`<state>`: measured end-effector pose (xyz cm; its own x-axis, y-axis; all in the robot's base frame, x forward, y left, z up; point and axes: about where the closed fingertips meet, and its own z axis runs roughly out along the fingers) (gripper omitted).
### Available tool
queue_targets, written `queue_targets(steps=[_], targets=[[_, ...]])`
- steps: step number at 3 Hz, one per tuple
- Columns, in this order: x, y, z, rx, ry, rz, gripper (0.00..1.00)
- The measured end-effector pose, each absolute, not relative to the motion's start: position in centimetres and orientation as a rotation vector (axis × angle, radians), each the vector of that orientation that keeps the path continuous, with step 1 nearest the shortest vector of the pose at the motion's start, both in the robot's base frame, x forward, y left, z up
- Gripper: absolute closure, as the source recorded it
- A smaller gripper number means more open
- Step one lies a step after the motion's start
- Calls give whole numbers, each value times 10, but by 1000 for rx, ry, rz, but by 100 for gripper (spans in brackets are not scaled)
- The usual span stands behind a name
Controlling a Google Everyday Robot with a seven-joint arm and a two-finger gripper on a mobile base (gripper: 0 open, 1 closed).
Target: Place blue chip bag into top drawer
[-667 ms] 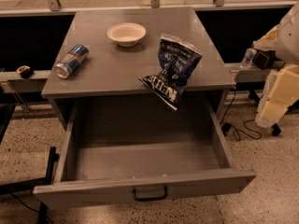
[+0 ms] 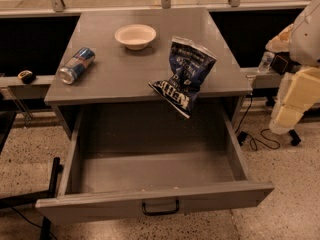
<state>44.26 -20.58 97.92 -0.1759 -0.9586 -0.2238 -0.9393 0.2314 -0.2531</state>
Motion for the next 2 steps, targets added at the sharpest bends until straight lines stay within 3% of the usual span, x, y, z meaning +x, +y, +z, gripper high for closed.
queue_targets(steps=[2], targets=[[533, -126, 986, -1842, 1973, 122, 0]])
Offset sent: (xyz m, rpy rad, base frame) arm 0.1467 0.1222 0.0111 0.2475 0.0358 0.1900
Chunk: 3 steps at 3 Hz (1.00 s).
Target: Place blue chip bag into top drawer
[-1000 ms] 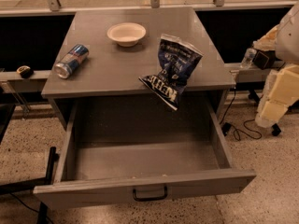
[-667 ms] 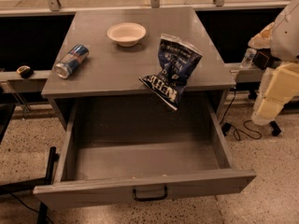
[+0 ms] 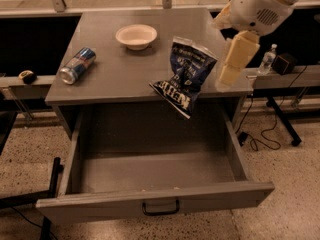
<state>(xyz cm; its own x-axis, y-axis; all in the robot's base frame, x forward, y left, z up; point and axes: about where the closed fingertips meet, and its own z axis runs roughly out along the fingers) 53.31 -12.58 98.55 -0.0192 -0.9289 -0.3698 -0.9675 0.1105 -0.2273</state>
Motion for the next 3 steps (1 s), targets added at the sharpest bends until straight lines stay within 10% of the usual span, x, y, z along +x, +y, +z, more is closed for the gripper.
queue_targets(steps=[3], targets=[[640, -111, 910, -1556, 2166, 259, 0]])
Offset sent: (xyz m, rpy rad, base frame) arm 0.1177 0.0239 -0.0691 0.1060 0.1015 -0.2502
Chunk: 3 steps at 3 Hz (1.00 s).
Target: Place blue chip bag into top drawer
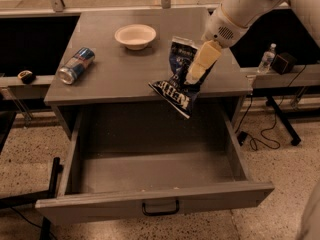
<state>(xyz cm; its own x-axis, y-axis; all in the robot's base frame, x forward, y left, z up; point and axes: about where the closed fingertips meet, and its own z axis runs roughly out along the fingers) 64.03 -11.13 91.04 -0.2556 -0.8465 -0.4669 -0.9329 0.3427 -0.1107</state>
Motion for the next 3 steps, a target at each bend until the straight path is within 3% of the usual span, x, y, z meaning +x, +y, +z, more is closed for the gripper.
queue_targets(steps=[1, 2, 3], targets=[[645, -103, 885, -1599, 2150, 352, 19], [624, -77, 882, -1691, 1972, 616, 50], [585, -45, 914, -1818, 1632, 826, 73]])
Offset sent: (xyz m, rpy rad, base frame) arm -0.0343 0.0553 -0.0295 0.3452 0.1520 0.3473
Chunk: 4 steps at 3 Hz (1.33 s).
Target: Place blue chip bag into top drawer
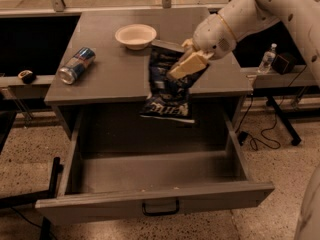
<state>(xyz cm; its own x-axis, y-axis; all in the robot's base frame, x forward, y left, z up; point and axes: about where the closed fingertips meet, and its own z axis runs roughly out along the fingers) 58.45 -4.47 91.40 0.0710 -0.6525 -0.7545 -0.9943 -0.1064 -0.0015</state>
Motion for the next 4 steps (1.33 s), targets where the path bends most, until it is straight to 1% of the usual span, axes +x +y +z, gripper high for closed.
queue_targets(steps=[1, 2, 3, 4], targets=[[527, -23, 949, -1961, 1297, 882, 96], [527, -12, 951, -1992, 1186, 848, 100], [525, -14, 936, -2000, 1177, 754, 100], [506, -11, 894, -2017, 1123, 688, 100]])
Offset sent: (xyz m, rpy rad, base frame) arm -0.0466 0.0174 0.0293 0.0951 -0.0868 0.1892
